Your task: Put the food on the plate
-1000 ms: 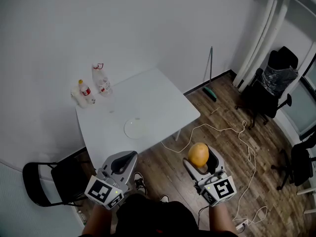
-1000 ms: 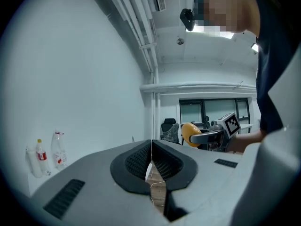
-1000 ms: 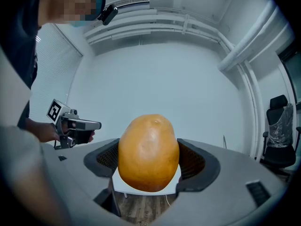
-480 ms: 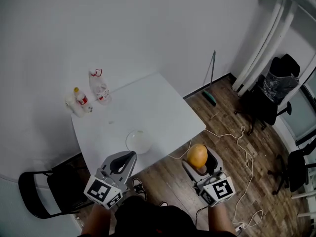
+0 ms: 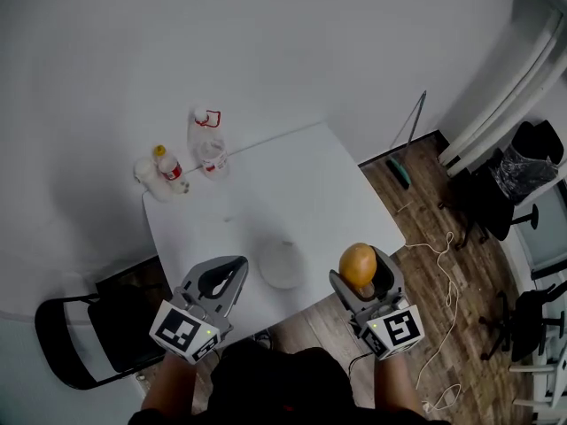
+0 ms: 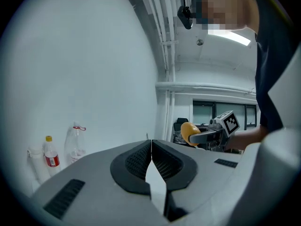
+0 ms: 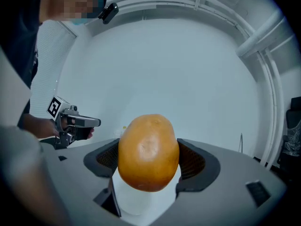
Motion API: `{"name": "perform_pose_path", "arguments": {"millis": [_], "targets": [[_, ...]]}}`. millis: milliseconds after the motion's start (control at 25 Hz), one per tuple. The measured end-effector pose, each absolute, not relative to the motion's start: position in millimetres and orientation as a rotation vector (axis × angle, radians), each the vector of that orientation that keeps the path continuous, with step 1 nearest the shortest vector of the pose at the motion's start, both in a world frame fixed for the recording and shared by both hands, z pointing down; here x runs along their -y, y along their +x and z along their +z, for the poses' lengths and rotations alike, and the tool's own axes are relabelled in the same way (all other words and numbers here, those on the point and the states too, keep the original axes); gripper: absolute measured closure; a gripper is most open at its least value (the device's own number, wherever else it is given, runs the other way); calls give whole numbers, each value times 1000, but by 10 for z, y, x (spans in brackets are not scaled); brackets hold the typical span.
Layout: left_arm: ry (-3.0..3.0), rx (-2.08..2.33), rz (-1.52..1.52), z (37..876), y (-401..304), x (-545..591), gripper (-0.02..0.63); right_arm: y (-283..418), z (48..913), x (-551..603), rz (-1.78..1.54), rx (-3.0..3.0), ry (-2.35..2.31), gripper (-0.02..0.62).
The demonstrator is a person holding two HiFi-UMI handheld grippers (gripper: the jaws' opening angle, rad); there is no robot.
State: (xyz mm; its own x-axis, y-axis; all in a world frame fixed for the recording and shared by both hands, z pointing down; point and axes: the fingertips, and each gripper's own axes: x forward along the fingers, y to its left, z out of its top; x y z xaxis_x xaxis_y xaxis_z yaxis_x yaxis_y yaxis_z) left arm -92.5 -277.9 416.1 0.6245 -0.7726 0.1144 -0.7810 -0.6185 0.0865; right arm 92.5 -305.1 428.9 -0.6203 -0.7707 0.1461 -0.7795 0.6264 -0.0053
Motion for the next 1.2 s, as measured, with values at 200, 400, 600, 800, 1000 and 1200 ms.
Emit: {"name": "perform_pose_path", "arguments": {"millis": [200,400,600,800,1000,1200], "targets": [[2679,1345,82,4243,-1166,2925,583,548,4502,3271,93,2703,1171,225],[2610,1411,109,4357,-1251,2919,583,264,4810,3455,116,2694,1006,225],[2531,1491,122,4471,-1279,2865,583,27,5403,3581,155,2639,809,225],[2449,1547,120,4545,-1306,2791,583,-193,6082,3594,199,2552,667,225],[2489,1524,121,4594,-1284,2722,583,-317,6774,3542,239,2418,546,225],[2488,1511,118,4634,-1276,2707,583,-354,7152,3505,223,2312,480,225]]}}
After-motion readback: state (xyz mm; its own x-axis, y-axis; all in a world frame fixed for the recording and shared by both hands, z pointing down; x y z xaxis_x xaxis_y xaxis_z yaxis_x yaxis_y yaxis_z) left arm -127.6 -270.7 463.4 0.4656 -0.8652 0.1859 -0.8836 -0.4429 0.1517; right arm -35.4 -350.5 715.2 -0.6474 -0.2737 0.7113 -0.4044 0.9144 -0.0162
